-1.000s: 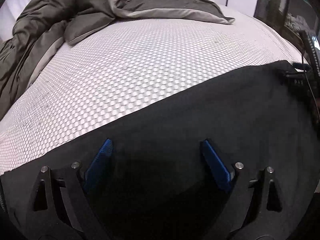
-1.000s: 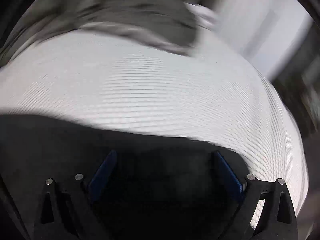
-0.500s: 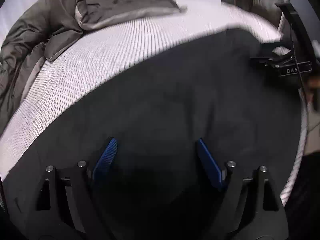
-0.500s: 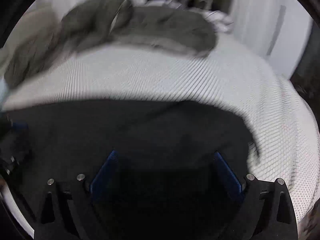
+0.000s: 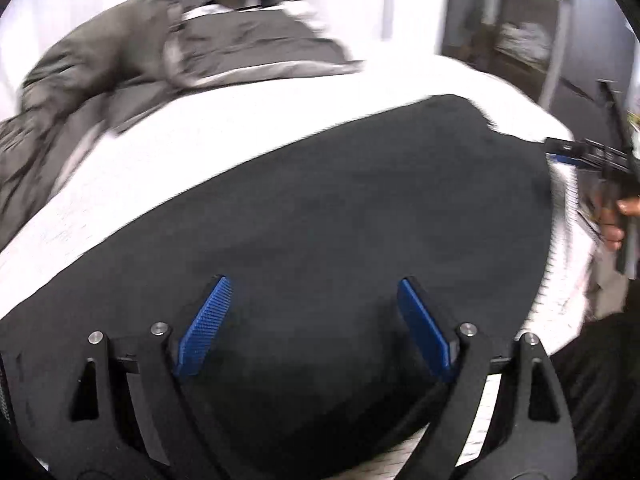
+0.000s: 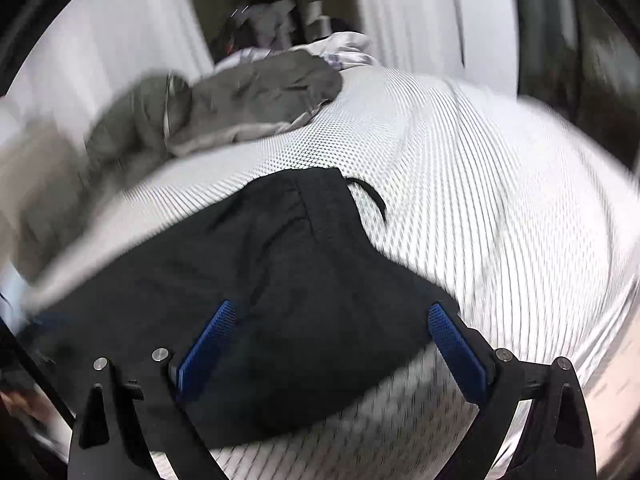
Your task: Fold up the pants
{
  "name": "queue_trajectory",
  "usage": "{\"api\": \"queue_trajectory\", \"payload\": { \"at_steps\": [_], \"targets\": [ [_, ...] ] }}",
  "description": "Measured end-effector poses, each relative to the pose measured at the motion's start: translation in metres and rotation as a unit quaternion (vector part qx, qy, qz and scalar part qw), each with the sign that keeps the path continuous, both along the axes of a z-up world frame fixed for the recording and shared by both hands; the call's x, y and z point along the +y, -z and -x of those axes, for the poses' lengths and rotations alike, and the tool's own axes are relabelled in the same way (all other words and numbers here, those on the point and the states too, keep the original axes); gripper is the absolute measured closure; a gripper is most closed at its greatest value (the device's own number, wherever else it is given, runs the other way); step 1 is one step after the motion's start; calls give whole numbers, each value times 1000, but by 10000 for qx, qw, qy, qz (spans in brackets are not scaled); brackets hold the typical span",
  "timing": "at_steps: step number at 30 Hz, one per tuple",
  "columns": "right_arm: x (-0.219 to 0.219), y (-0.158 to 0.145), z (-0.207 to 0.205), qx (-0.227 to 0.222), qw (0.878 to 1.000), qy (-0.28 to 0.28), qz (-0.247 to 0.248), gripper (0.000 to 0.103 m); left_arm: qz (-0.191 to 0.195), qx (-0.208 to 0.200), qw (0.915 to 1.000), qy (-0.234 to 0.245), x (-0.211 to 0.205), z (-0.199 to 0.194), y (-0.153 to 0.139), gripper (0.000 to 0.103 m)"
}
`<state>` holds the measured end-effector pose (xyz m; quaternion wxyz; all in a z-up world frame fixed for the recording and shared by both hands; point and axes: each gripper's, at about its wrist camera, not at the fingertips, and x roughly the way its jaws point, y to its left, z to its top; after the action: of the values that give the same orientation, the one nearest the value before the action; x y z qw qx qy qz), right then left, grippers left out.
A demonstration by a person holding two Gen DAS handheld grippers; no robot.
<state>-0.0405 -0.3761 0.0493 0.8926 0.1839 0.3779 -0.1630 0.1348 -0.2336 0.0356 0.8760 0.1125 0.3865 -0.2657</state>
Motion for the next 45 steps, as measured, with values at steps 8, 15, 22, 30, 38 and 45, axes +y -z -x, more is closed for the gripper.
{"api": "queue_trajectory", "payload": {
  "at_steps": [8, 15, 22, 30, 38, 45],
  "targets": [
    [-26, 26, 38, -666, 9782, 131, -1963, 16, -624, 123, 9978, 183, -36, 15, 27, 16],
    [-53, 49, -8, -703, 9713, 413, -2234, 73, -294, 222, 9992, 131, -11, 13, 20, 16],
    [-20, -6, -33, -1083, 9835, 510, -1356, 88, 72, 87, 9967, -804, 72, 14, -2, 16],
    [126, -85, -106, -1166, 9809, -1481, -468, 88, 474, 142, 9763, -2107, 200, 21, -2, 16],
    [344, -59, -184, -563, 9104, -4070, -479, 82, 985, 94, 9483, -3016, 298, 28, -8, 16],
    [385, 11, -173, 712, 8636, -4962, -549, 46, 1238, 115, 9391, -3204, 324, 35, -17, 16]
  ]
}}
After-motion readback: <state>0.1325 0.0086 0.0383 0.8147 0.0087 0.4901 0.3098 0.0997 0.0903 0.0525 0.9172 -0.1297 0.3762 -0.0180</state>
